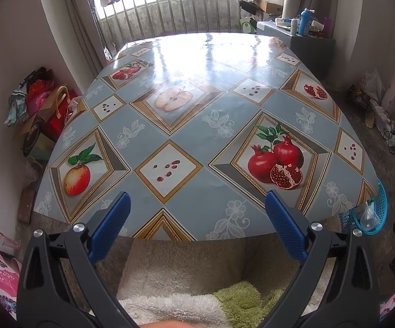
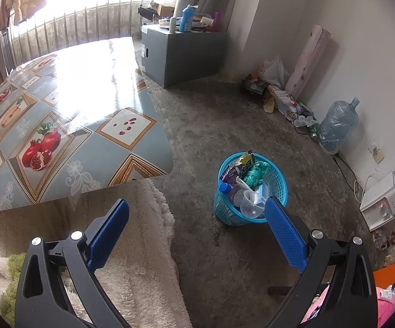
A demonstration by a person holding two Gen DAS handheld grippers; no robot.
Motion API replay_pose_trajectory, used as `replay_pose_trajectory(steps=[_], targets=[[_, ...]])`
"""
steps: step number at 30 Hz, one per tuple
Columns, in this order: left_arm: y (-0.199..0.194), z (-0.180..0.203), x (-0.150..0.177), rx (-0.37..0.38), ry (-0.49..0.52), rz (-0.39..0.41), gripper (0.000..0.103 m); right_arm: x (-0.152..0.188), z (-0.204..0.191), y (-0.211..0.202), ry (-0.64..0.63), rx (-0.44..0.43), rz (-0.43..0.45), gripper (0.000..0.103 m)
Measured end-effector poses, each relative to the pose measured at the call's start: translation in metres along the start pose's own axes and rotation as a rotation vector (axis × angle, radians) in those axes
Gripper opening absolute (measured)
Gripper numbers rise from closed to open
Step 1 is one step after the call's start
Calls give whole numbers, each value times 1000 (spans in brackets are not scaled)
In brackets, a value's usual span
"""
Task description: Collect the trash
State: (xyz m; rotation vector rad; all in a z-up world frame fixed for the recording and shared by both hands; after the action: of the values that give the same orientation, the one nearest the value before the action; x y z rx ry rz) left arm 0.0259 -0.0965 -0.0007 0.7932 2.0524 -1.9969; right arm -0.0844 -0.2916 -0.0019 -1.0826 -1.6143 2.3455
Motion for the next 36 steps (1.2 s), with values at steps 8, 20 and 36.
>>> replay_pose_trajectory(steps=[8, 20, 36], targets=[[0, 0, 0, 1, 0, -1, 94, -1, 0, -4, 0, -2, 7, 97], [-1, -1, 2, 2, -1, -4, 94, -1, 1, -5, 3, -3, 11, 97], [-1, 0, 3, 2, -1, -4, 94, -3, -1, -10, 5, -7, 17, 97]])
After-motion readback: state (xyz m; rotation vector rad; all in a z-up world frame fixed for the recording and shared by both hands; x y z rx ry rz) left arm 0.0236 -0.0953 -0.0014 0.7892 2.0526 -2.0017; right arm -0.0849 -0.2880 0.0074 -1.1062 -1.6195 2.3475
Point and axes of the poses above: each gripper's, at about its wrist camera, not at the fingertips, and y roughly the way its jaws point, z to its right, x to its underside, the point moved 2 cm from there along y, roughly the way its jaws point, and after that the axes turned 7 degrees about -z, right-handed, at the moved point
